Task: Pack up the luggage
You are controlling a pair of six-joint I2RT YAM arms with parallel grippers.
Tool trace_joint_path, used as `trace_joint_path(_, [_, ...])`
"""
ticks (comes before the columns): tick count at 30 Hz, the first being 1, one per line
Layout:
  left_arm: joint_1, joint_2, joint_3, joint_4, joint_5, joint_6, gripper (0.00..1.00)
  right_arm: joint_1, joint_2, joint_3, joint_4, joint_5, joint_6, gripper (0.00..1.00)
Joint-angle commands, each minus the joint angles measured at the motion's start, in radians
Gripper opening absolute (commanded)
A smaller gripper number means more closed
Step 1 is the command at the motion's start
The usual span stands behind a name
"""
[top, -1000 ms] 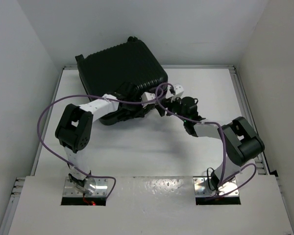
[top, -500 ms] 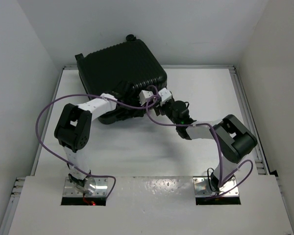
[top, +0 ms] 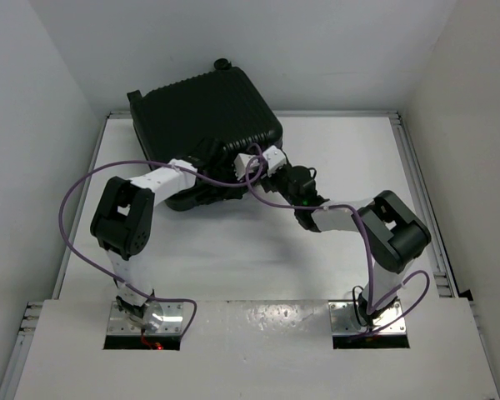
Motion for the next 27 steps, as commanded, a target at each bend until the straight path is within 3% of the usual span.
trace_joint_path(1, [0.08,-0.027,0.011,0.086,0.288,-0.262,0.07,0.037,0.01,-0.011,-0.089,0.006,-0.047,0.56])
trace_joint_path(8, [0.08,-0.027,0.011,0.095,0.288,-0.281,0.07,0.061,0.024,-0.054,-0.081,0.023,-0.028,0.57])
trace_joint_path(11, [0.08,-0.027,0.011,0.095,0.288,-0.29,0.07,0.051,0.05,-0.042,-0.075,0.029,-0.025,0.48])
trace_joint_path(15, [0.08,-0.027,0.011,0.095,0.288,-0.29,0.07,0.041,0.079,0.001,-0.075,0.048,-0.028,0.47])
trace_joint_path(27, [0.099,-0.046,-0.026,0.095,0.278,-0.29,0.07,0.022,0.075,0.021,-0.02,0.001,-0.041,0.07])
